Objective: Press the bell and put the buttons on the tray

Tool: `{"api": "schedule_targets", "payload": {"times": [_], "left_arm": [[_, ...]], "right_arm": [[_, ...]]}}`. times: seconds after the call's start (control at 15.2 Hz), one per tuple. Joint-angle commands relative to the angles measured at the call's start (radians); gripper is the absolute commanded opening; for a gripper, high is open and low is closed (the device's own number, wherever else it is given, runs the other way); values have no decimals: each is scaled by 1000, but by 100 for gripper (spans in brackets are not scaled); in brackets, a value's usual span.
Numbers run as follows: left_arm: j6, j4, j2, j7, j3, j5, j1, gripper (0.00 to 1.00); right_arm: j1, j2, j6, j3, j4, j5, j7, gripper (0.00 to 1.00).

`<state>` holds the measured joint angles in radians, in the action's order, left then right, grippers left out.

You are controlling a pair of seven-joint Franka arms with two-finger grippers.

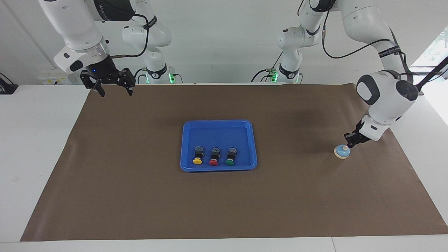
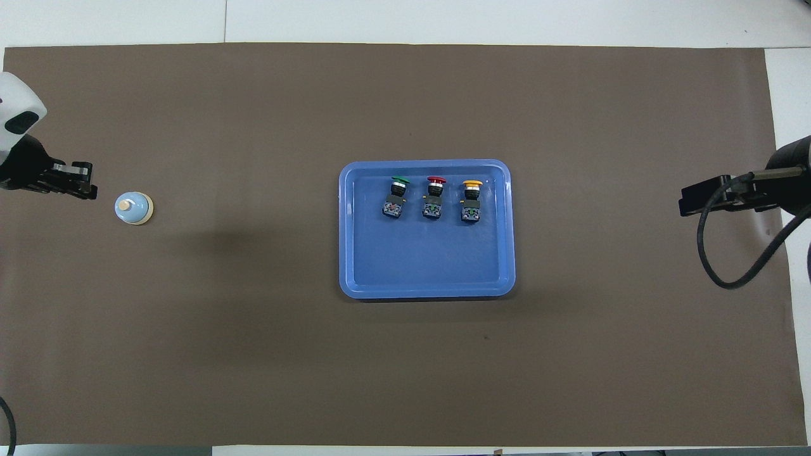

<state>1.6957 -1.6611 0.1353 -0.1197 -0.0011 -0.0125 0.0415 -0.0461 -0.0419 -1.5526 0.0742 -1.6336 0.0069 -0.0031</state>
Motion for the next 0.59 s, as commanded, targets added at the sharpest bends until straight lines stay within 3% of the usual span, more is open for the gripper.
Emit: {"api": "schedule_targets", "payload": {"times": [0.0, 0.53], "left_arm": [[-98, -58, -120, 0, 9, 3, -11, 100], [-120, -13, -129, 11, 13, -6, -32, 100]], "right_arm": [[-17, 2, 16, 9, 4, 16, -17, 100], [-17, 2, 16, 9, 4, 16, -17, 100]]}}
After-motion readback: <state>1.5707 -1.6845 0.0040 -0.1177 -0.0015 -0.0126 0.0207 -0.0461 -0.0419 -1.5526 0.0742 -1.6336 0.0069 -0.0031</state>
